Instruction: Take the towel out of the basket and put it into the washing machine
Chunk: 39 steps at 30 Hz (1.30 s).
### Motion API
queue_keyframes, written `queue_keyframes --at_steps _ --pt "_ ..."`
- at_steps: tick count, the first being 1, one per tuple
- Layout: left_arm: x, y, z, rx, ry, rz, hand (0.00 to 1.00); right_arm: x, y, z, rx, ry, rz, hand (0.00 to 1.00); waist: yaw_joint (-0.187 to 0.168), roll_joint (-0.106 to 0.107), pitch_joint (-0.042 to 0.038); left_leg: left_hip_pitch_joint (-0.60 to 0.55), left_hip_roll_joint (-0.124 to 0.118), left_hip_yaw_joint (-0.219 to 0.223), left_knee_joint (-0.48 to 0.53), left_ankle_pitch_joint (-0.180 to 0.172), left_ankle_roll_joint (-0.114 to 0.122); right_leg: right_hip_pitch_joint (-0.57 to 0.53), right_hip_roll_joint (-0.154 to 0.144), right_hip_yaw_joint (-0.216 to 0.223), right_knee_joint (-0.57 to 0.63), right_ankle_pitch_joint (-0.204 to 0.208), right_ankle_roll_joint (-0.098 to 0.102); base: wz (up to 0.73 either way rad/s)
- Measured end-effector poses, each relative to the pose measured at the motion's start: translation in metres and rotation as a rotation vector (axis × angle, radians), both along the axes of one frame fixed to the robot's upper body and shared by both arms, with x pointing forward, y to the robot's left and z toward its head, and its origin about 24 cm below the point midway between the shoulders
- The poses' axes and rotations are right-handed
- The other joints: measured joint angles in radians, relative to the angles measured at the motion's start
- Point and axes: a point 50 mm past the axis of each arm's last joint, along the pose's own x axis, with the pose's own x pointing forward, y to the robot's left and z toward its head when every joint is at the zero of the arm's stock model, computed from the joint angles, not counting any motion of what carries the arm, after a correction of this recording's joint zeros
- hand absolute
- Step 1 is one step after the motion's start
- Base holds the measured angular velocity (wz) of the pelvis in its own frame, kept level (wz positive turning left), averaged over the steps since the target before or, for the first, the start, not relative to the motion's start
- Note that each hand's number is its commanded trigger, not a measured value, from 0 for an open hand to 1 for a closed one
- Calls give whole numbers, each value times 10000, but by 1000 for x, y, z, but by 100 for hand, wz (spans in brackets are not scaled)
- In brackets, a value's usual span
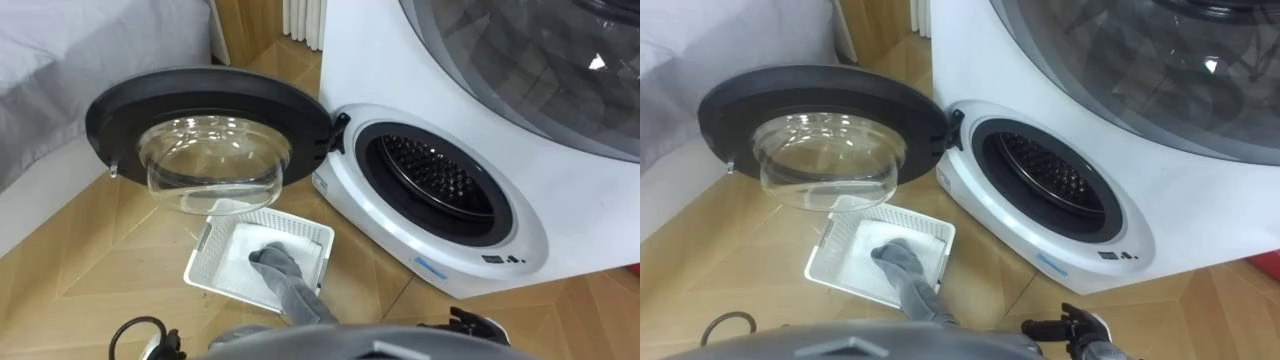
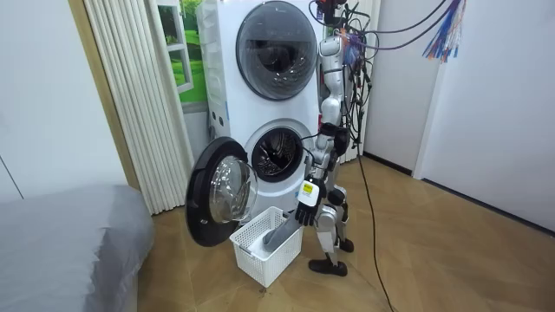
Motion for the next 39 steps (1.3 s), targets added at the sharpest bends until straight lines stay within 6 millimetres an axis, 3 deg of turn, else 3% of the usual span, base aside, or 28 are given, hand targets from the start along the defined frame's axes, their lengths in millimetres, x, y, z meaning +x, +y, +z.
queue_keyframes --at_steps 15,20,25,28,35,39 --pt "14 2 2 -29 -629 -207 0 4 0 1 -1 -149 38 0 -40 30 14 -392 1 -50 144 -2 5 -254 -10 -102 26 8 -12 1" --pt "41 4 6 287 -1677 -327 0 14 -3 2 -104 -366 46 0 -114 136 30 -795 3 -211 311 2 9 -653 -23 -236 159 14 -23 9" --pt "72 -1 12 370 -2914 -842 0 27 -1 4 -194 -702 491 0 -244 325 -5 -1310 4 -176 378 50 38 -1123 -40 -238 191 64 -59 -2" --pt "86 -5 15 348 -3392 -1127 0 34 0 5 -164 -825 477 0 -242 413 -20 -1448 15 19 341 62 42 -1400 -17 16 231 71 -61 -19" --pt "107 -14 19 446 -3784 -2164 0 47 3 7 145 -1092 428 0 -499 461 52 -1849 40 105 352 67 41 -2064 -10 332 439 71 -58 -15" --pt "123 -20 24 465 -4136 -2884 0 55 6 8 239 -1380 492 0 -603 513 192 -2293 98 113 715 65 40 -2692 -1 581 1022 64 -54 -19"
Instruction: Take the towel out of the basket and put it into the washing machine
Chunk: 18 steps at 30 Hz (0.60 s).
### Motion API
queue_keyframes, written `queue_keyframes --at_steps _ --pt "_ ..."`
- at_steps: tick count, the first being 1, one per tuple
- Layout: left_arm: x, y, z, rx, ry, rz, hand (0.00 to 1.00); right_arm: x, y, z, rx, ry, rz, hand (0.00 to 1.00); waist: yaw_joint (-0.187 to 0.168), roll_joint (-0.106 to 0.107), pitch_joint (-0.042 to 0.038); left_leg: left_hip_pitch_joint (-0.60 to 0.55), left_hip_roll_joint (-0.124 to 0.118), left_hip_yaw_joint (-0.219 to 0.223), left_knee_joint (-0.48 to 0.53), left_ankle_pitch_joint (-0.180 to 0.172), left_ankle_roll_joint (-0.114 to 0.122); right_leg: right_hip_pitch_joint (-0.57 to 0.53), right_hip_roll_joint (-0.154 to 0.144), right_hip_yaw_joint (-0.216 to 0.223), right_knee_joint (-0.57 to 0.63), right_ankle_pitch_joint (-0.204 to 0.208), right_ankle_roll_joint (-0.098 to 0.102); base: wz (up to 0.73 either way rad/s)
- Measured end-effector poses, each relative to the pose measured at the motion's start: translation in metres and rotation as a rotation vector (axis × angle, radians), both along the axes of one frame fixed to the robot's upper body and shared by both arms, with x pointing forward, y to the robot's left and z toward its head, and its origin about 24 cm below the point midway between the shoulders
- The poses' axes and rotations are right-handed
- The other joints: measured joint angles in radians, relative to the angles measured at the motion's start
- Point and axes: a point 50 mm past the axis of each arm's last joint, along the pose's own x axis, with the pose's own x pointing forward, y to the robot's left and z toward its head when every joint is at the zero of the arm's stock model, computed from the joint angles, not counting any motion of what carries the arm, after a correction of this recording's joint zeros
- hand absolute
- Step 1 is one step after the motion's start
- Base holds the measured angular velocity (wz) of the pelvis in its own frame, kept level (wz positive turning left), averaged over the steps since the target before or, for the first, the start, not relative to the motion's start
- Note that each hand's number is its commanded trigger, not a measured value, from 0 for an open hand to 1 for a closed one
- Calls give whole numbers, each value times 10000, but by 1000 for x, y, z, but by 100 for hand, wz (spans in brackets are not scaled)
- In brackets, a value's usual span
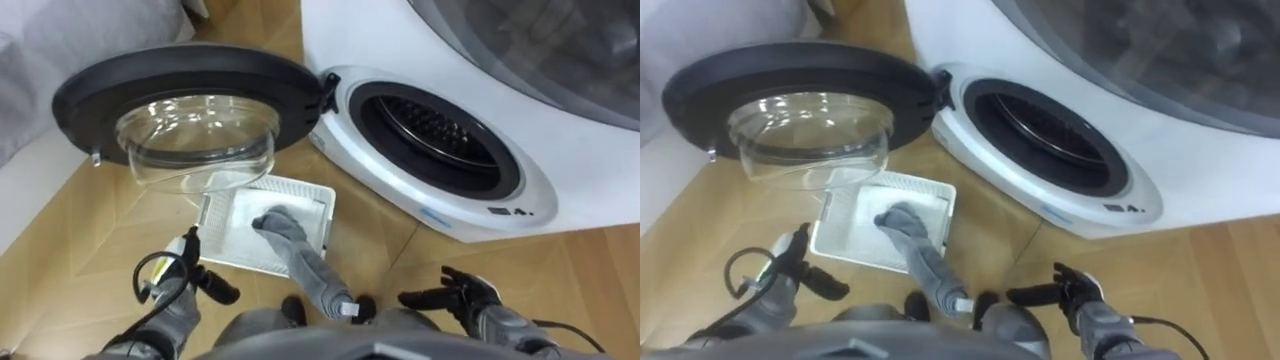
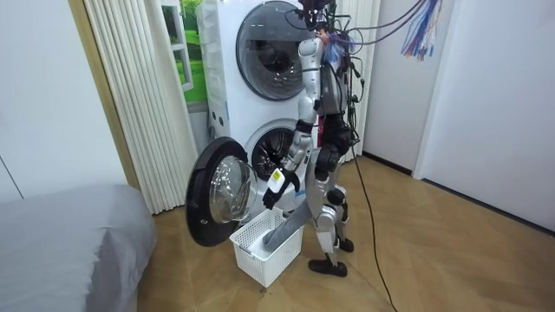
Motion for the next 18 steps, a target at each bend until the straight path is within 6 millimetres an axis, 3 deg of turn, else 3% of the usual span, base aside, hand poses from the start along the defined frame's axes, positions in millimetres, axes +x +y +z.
queue_keyframes --at_steps 5,8,10,11,15,18 --pt "24 -14 6 -22 -426 -730 0 20 8 4 -77 -460 278 0 -211 10 252 -972 82 -50 1100 -81 -10 -1142 -8 611 1079 -1 2 -29" --pt "44 -27 14 130 -815 -1748 0 37 11 8 -22 -860 473 0 -376 41 310 -1638 58 -7 1194 -82 -10 -2159 -51 810 1663 -8 12 -24" --pt "57 -34 20 292 -1108 -2382 0 47 13 12 26 -1115 443 0 -512 58 379 -2106 59 148 1429 -107 27 -2729 -17 829 2035 -13 20 -14" --pt "65 -36 23 455 -1261 -2755 0 53 14 14 67 -1258 437 0 -518 46 451 -2404 74 230 1651 -158 66 -3027 17 949 2194 -21 26 -19" --pt "92 -44 39 811 -1998 -3494 0 70 18 20 261 -1792 188 0 -647 144 540 -3818 77 232 2871 -577 156 -4444 147 1370 3146 -231 -31 -23" --pt "95 -48 41 1085 -2168 -3947 0 78 21 24 451 -2164 56 0 -853 218 543 -4540 135 245 3585 -734 182 -5189 246 1591 3703 -283 -30 -23"
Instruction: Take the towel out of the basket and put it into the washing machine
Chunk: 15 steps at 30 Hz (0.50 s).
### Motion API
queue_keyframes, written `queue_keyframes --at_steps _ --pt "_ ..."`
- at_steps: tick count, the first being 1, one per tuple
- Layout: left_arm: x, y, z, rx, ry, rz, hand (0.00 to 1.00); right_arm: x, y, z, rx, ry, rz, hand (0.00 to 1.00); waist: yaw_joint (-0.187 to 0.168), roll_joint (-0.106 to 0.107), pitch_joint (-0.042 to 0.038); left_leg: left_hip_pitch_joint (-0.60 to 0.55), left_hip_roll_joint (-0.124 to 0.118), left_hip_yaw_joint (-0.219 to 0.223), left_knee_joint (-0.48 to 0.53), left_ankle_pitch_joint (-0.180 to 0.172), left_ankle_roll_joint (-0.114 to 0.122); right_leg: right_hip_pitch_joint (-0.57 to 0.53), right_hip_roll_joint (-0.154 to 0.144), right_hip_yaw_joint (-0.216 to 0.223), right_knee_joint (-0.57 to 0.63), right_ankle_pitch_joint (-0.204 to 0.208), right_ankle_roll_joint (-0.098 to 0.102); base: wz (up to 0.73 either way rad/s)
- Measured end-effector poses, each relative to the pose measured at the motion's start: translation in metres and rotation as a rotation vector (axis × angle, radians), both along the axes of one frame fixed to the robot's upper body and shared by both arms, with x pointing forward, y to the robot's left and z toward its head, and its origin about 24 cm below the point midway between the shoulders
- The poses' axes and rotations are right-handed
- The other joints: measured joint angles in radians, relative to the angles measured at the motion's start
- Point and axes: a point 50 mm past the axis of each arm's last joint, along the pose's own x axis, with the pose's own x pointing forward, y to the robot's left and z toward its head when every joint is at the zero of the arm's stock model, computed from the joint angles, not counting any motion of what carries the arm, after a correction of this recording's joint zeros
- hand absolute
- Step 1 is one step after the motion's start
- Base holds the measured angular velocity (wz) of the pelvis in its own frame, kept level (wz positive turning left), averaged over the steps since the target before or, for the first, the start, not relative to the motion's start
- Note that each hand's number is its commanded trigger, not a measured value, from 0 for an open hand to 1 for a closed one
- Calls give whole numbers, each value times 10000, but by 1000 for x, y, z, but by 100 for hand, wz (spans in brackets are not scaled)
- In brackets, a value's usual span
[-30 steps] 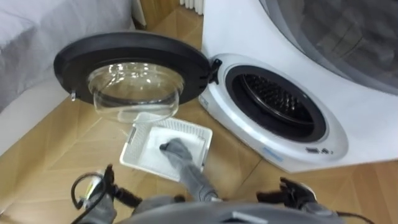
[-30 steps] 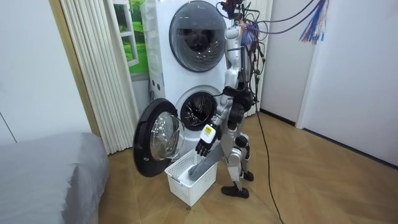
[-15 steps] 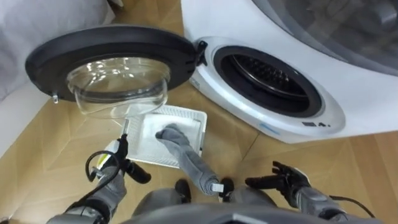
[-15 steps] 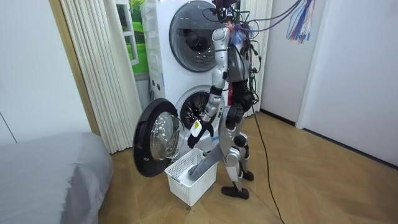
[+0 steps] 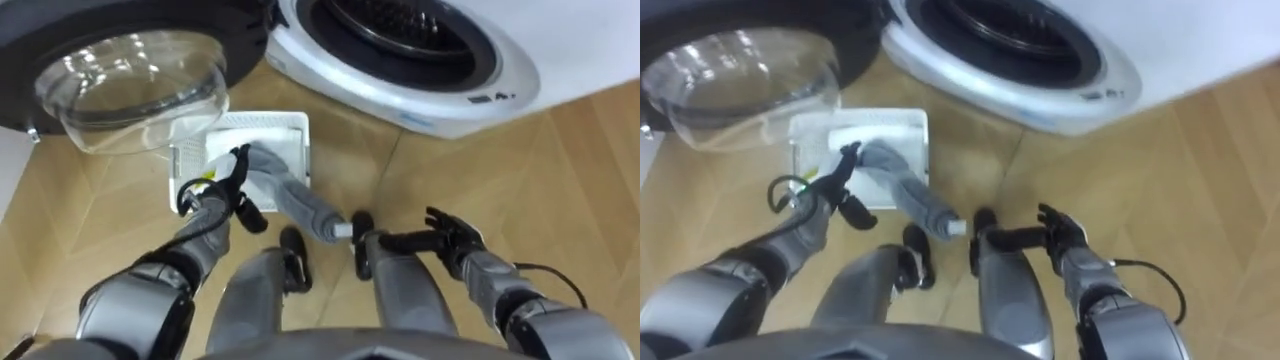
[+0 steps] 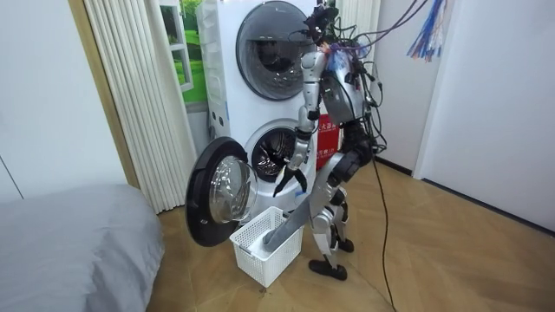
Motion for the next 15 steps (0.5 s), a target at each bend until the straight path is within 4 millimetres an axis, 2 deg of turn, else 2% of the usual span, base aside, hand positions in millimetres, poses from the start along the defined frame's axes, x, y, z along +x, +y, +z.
queue_keyframes --at_steps 2,4,7,13,15 --pt "6 -3 4 174 -212 -338 0 7 1 3 109 -235 -154 0 -141 68 25 -463 125 10 323 -38 -29 -425 48 27 215 44 48 -5" --pt "9 -6 6 360 -393 -646 0 10 4 5 259 -418 -229 0 -248 104 41 -790 146 32 527 -21 -22 -756 59 41 378 87 71 -6" --pt "10 -11 7 633 -426 -1273 0 13 6 7 528 -676 -431 0 -432 152 29 -1193 152 78 758 -4 -16 -1186 55 42 590 165 -1 -6" --pt "31 -22 23 1525 -1097 -2711 0 28 14 15 1142 -1402 -379 0 -596 136 49 -2257 180 282 1400 -41 61 -2393 79 225 1399 127 -60 -3" --pt "38 -23 28 1851 -1326 -3118 0 34 19 19 1348 -1637 -266 0 -688 125 74 -2597 252 281 1736 -158 40 -2731 99 226 1681 56 -74 -2"
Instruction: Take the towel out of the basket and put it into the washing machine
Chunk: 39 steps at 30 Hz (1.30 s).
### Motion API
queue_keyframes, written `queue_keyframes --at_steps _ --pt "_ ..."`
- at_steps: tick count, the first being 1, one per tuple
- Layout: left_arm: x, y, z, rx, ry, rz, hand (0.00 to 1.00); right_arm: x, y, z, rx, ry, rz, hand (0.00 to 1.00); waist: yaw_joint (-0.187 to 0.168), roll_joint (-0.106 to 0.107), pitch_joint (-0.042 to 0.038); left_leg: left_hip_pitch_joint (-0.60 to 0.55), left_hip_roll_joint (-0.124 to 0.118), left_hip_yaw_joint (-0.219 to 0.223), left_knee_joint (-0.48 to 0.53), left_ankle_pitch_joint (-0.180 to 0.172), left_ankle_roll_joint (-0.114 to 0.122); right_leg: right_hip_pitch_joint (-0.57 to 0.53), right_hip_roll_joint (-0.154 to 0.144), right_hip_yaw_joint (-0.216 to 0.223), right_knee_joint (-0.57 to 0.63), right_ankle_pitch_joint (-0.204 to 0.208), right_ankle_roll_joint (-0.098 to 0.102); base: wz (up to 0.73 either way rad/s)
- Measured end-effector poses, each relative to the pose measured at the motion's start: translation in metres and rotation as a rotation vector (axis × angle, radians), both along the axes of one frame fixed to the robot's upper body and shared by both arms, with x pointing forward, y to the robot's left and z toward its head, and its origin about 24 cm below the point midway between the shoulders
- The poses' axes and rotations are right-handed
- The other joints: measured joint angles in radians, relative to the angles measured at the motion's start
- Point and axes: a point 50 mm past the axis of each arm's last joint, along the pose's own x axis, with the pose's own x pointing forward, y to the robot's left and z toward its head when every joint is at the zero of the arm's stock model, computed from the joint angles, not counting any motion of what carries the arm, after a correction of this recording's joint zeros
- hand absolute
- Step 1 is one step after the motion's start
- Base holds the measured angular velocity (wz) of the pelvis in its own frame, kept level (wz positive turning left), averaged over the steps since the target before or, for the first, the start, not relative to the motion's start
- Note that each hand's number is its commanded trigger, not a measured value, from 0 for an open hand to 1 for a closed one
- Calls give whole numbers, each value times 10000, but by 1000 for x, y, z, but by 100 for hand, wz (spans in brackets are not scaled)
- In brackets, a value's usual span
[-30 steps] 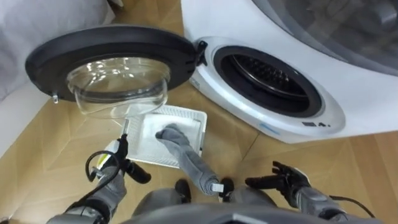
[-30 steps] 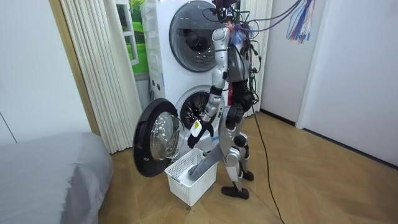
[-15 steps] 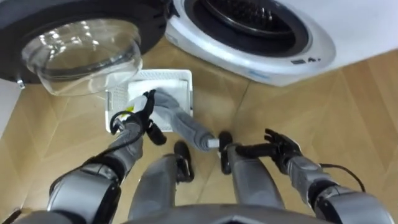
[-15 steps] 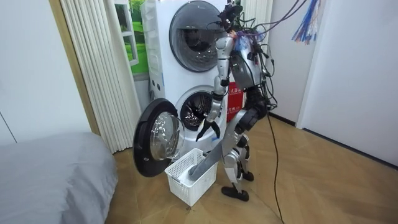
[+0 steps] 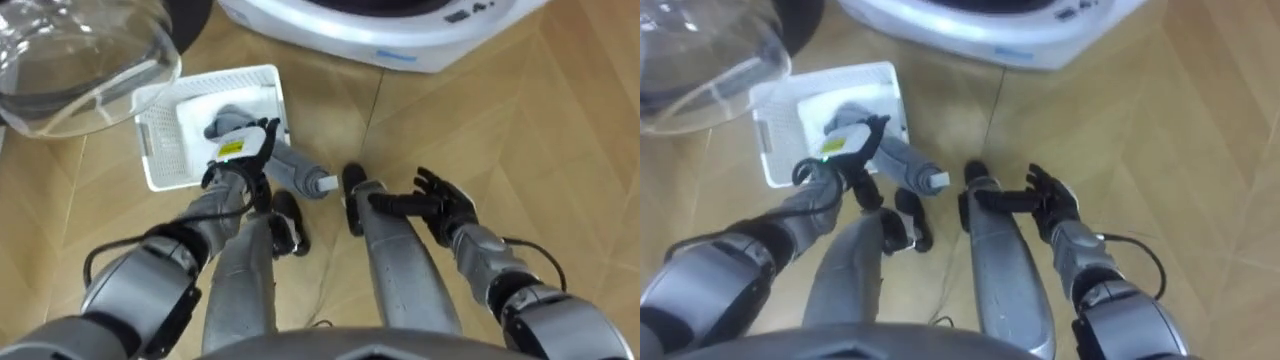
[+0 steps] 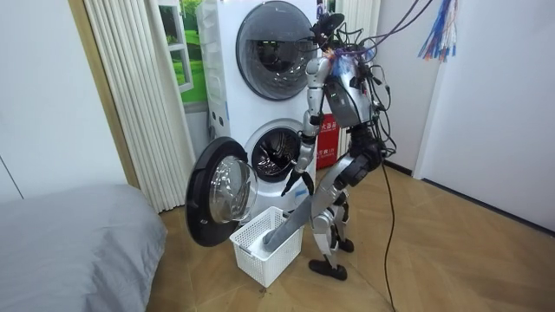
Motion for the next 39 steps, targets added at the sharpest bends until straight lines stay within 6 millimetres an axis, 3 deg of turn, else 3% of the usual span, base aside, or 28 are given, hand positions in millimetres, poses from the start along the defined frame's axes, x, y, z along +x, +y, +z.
queue_keyframes --at_steps 9,21,23,25,34,39 --pt "10 -5 10 910 -912 -1050 0 22 18 16 821 -1082 106 0 -289 7 24 -1833 257 -2 2080 -813 -28 -1877 120 34 2033 -722 -67 1" --pt "23 4 22 1540 -1339 -1357 0 35 41 28 1878 -1842 244 0 -1133 -125 73 -3071 425 -113 3101 -1171 -50 -3047 132 -199 2913 -1020 -187 0" --pt "21 3 20 1635 -1183 -1495 13 35 41 28 2134 -1855 137 0 -1158 -139 80 -3198 411 -138 3189 -1187 -23 -3160 133 -197 2993 -1047 -184 0" --pt "20 2 19 1749 -1030 -1679 100 37 42 29 2272 -1887 73 0 -1144 -140 80 -3350 412 -178 3254 -1206 -7 -3286 144 -215 3025 -1063 -184 0" --pt "12 2 9 2158 7 -2110 100 42 42 32 2319 -1937 54 0 -1112 -170 64 -3731 388 -297 3346 -1238 11 -3592 110 -319 3034 -1076 -163 0" --pt "15 7 10 2458 377 -2094 100 42 47 31 2359 -1876 187 0 -1159 -361 40 -3685 399 -265 3259 -1237 8 -3578 114 -298 2982 -1086 -177 0"
